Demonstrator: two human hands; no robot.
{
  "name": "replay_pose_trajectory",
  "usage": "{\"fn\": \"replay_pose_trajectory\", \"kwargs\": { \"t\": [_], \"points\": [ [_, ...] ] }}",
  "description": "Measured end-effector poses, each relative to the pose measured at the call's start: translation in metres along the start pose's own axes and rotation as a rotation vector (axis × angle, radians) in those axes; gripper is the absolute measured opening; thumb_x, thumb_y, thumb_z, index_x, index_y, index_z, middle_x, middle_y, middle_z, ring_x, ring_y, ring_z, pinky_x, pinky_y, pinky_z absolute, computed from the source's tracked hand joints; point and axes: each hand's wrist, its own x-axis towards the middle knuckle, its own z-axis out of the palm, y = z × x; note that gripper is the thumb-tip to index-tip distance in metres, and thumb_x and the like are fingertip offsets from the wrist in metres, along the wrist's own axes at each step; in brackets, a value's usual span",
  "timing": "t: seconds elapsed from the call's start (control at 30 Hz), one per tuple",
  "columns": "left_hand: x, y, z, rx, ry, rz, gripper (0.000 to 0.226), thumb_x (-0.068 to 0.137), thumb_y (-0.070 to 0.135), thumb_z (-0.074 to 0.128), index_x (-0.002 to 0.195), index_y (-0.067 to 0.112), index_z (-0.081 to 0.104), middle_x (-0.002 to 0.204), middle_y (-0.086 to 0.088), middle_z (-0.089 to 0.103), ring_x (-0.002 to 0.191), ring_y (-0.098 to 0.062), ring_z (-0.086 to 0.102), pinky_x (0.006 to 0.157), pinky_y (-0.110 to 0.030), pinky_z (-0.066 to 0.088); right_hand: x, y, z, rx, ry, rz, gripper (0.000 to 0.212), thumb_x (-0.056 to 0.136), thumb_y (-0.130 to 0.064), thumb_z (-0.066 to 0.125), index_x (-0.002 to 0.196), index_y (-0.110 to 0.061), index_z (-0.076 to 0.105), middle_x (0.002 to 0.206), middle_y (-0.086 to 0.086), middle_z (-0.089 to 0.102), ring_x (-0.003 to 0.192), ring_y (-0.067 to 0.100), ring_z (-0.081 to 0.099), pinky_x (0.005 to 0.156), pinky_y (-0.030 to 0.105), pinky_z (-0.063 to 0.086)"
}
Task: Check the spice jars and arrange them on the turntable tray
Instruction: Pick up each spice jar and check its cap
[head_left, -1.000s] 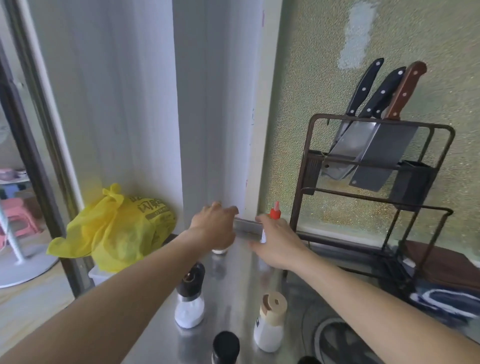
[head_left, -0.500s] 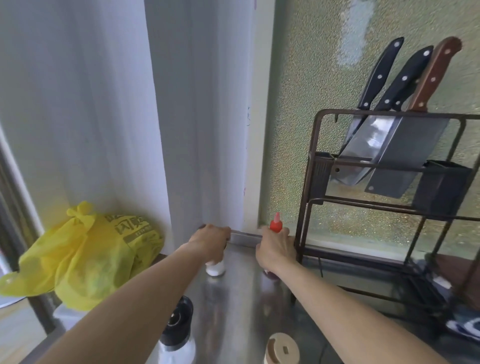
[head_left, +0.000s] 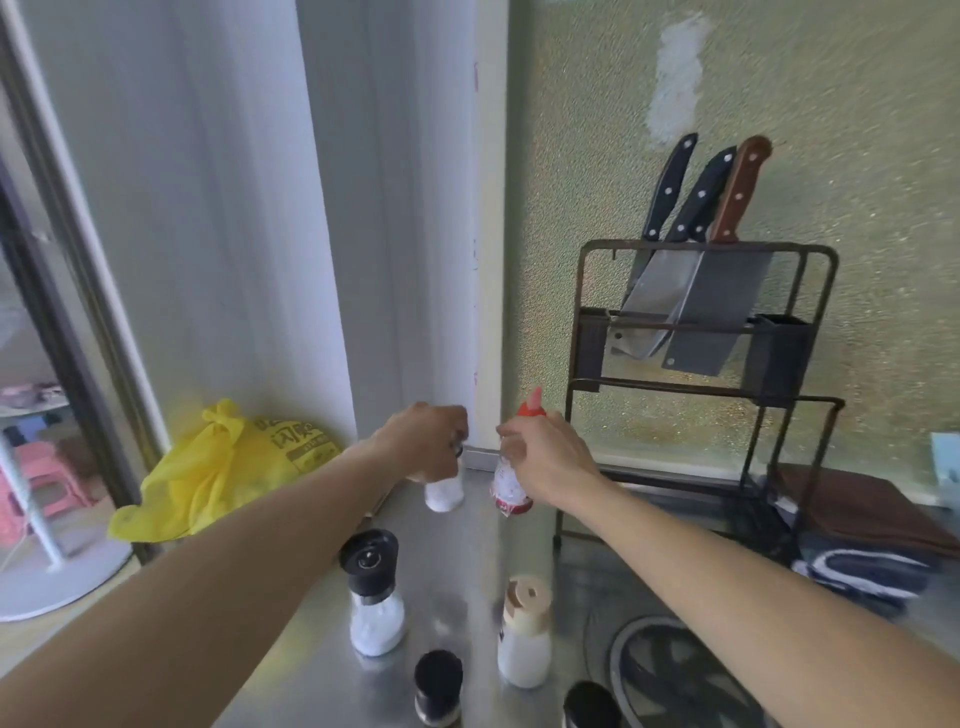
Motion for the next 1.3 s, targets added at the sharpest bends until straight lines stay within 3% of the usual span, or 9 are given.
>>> {"fn": "replay_pose_trajectory", "kwargs": {
  "t": [0.17,0.4,0.63,0.73,0.8,0.87,0.97,1.2,1.3],
  "points": [
    [-0.049,0.061,-0.034,0.046,0.001,0.158,0.042,0.088,0.025,0.072,0.128,0.026,0.059,0.109,-0.001,0.063,0.1,-0.022,0.052,0.076,-0.03,0.039,-0.062,0.006,-0.064,0.095,0.0,-0.003,0.044,0.097,0.004,0.05,0.132,-0.017,0.067,0.13,0.005,0.071,0.122,0.024,0.063,0.107,0.044,0.051],
    [-0.083,0.151,-0.004,0.014,-0.097,0.328,0.05,0.089,0.027,0.075,0.135,0.023,0.054,0.12,-0.004,0.066,0.097,-0.02,0.049,0.081,-0.031,0.041,-0.131,0.064,-0.108,0.051,-0.098,0.116,0.042,0.097,0.005,0.056,0.134,-0.013,0.065,0.136,0.006,0.064,0.119,0.023,0.063,0.1,0.035,0.055],
    [-0.079,0.198,0.061,0.023,-0.172,0.389,0.059,0.087,0.016,0.074,0.141,0.02,0.05,0.131,-0.005,0.066,0.119,-0.026,0.063,0.099,-0.035,0.05,-0.157,0.122,-0.102,-0.018,-0.182,0.189,0.048,0.098,0.001,0.055,0.143,-0.016,0.059,0.156,0.013,0.045,0.11,0.021,0.062,0.065,0.016,0.044],
    [-0.069,0.201,0.085,0.001,-0.183,0.357,0.06,0.085,0.01,0.072,0.14,0.019,0.051,0.134,-0.003,0.064,0.121,-0.026,0.062,0.105,-0.038,0.051,-0.156,0.132,-0.089,-0.049,-0.207,0.205,0.05,0.097,0.005,0.049,0.141,-0.016,0.059,0.152,0.015,0.046,0.119,0.028,0.06,0.08,0.028,0.052],
    [-0.062,0.201,0.094,0.006,-0.163,0.347,0.054,0.085,0.008,0.069,0.135,0.018,0.053,0.132,-0.006,0.064,0.119,-0.027,0.062,0.103,-0.041,0.053,-0.154,0.139,-0.081,-0.061,-0.212,0.208,0.044,0.097,0.003,0.049,0.134,-0.017,0.064,0.136,0.014,0.055,0.108,0.028,0.062,0.079,0.034,0.051],
    [-0.056,0.2,0.098,0.004,-0.141,0.347,0.052,0.084,0.006,0.067,0.133,0.018,0.054,0.129,-0.008,0.064,0.116,-0.029,0.063,0.1,-0.043,0.055,-0.15,0.144,-0.074,-0.061,-0.213,0.219,0.039,0.096,0.001,0.049,0.127,-0.016,0.065,0.124,0.011,0.052,0.097,0.025,0.059,0.076,0.031,0.045],
    [-0.047,0.196,0.103,0.008,-0.118,0.34,0.05,0.083,0.005,0.065,0.13,0.02,0.055,0.124,-0.012,0.064,0.113,-0.031,0.064,0.095,-0.044,0.057,-0.146,0.149,-0.067,-0.069,-0.215,0.227,0.044,0.094,0.004,0.045,0.13,-0.017,0.062,0.113,0.006,0.042,0.096,0.023,0.052,0.089,0.031,0.048],
    [-0.042,0.19,0.121,-0.028,-0.101,0.311,0.05,0.088,0.005,0.061,0.135,0.021,0.051,0.124,-0.013,0.059,0.11,-0.031,0.062,0.089,-0.039,0.055,-0.148,0.153,-0.052,-0.069,-0.212,0.224,0.063,0.095,0.002,0.05,0.151,-0.027,0.045,0.137,0.01,0.04,0.119,0.029,0.054,0.106,0.037,0.047],
    [-0.046,0.189,0.125,-0.045,-0.08,0.312,0.065,0.089,0.011,0.067,0.146,0.025,0.038,0.127,-0.013,0.063,0.111,-0.033,0.065,0.092,-0.042,0.057,-0.151,0.155,-0.048,-0.069,-0.244,0.227,0.071,0.093,0.004,0.054,0.153,-0.03,0.041,0.149,0.008,0.035,0.13,0.03,0.051,0.111,0.04,0.044]
  ]
}}
